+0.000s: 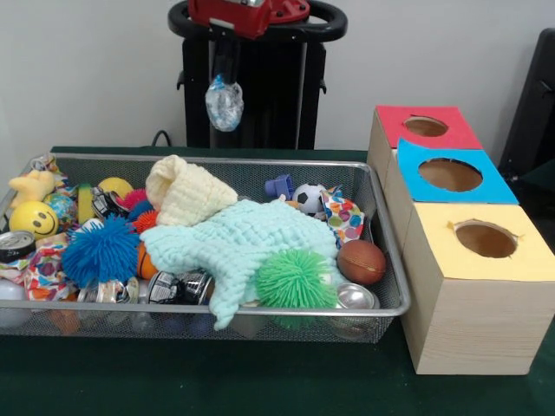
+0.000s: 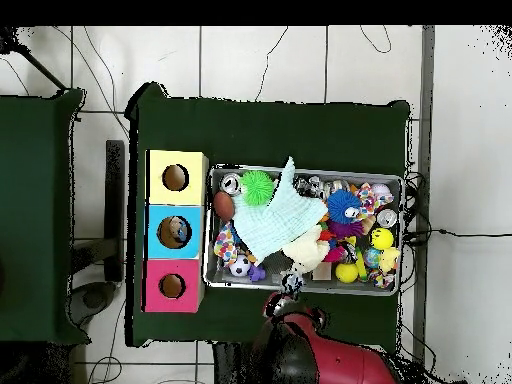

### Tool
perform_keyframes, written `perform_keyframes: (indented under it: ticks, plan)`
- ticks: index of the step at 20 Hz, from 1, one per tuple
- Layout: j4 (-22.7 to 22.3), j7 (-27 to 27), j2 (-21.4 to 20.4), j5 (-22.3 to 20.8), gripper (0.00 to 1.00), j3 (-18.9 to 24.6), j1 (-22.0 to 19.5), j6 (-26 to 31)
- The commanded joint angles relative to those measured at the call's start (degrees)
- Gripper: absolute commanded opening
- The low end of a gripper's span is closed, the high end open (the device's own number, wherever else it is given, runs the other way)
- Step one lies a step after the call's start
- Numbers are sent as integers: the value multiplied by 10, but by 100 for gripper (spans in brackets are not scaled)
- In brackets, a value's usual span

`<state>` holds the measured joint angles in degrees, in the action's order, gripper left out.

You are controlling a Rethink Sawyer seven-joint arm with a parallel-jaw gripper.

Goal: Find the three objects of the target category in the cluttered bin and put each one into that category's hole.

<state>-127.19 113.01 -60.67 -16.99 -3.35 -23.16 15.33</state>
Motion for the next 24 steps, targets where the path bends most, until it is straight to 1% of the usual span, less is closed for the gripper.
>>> perform_keyframes:
  ticks: [1,2,4,7,8,10,15,18,20,24]
  plan:
    - [18,7,-23,-6,0,27,25,82]
    - [18,10,-24,-7,0,23,31,83]
    - [14,28,-15,-12,0,9,50,66]
    - [3,47,9,-24,0,-3,61,19]
    - [-4,50,15,-27,0,-5,61,3]
    - [-14,45,13,-26,0,-1,52,-8]
    - [-33,11,-46,-9,0,12,34,44]
    - [-41,-3,-76,12,0,25,29,75]
    - [-38,-3,-83,17,0,28,33,86]
    - [-21,-2,-71,17,0,39,33,89]
